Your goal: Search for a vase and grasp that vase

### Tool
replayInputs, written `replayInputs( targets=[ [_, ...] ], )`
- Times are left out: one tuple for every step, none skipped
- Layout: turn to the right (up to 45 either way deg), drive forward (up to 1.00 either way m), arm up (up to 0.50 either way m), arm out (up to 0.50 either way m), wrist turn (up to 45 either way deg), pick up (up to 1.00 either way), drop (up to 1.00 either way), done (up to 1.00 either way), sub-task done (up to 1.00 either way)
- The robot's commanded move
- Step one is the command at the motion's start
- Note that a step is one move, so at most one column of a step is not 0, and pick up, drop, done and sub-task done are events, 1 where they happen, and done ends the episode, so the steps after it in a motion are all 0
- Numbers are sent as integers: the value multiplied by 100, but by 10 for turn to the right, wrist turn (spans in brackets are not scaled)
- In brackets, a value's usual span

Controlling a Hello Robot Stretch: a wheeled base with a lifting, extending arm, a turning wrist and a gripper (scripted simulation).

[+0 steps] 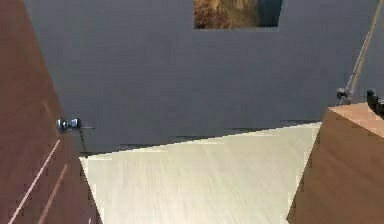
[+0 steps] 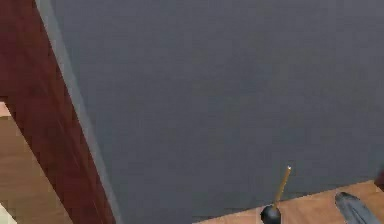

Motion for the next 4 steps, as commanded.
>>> replayInputs(
  targets=[
    [0, 35, 0, 0, 0, 0, 0, 0, 0],
    [240, 0, 0, 0, 0, 0, 0, 0, 0],
    [0, 100, 0, 0, 0, 0, 0, 0, 0],
    [300, 0, 0, 0, 0, 0, 0, 0, 0]
  ],
)
